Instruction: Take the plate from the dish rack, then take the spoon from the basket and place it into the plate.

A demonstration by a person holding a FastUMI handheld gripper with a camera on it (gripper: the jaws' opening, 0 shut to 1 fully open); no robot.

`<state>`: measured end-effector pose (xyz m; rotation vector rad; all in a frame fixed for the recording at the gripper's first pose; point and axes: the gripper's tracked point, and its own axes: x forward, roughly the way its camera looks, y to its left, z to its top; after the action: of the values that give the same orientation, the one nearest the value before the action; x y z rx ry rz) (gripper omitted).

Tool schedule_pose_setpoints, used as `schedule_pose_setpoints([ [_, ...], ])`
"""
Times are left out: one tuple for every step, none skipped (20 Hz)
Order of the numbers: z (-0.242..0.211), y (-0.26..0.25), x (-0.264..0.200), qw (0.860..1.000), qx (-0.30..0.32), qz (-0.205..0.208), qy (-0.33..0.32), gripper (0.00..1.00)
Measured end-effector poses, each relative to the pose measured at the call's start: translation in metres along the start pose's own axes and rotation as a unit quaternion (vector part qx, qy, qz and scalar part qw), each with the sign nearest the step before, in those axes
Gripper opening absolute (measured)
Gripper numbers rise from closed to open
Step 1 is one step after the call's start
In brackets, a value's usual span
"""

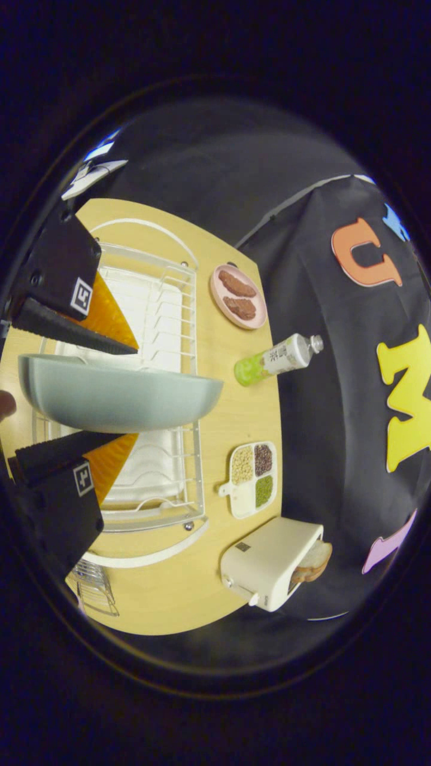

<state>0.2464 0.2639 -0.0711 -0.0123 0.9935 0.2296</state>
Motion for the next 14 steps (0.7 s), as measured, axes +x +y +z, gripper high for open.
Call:
schedule_pose_setpoints([
  [0.000,-0.001,0.002,1.000,0.013,-0.009,0.006,0.70],
  [-0.001,-0.001,0.002,0.999,0.025,-0.015,0.013,0.60],
  [0.001,-0.004,0.003,0.999,0.034,-0.026,0.013,0.49],
  [0.001,-0.006,0.003,0.998,0.037,-0.041,0.014,0.43],
  [-0.001,-0.006,0.001,0.998,0.035,-0.053,0.018,0.42],
  [-0.001,-0.007,-0.001,0.997,0.039,-0.065,0.015,0.41],
  [0.002,-0.009,-0.002,0.996,0.045,-0.081,0.011,0.40],
  [0.004,-0.011,-0.004,0.995,0.042,-0.095,0.009,0.39],
  [0.006,-0.013,-0.008,0.993,0.038,-0.110,0.005,0.39],
  [0.011,-0.014,-0.012,0.992,0.038,-0.121,-0.002,0.37],
  [0.013,-0.015,-0.017,0.990,0.035,-0.133,-0.008,0.37],
  [0.015,-0.016,-0.021,0.989,0.028,-0.143,-0.015,0.37],
  [0.015,-0.016,-0.024,0.988,0.025,-0.149,-0.018,0.37],
  [0.015,-0.015,-0.027,0.988,0.025,-0.151,-0.020,0.37],
])
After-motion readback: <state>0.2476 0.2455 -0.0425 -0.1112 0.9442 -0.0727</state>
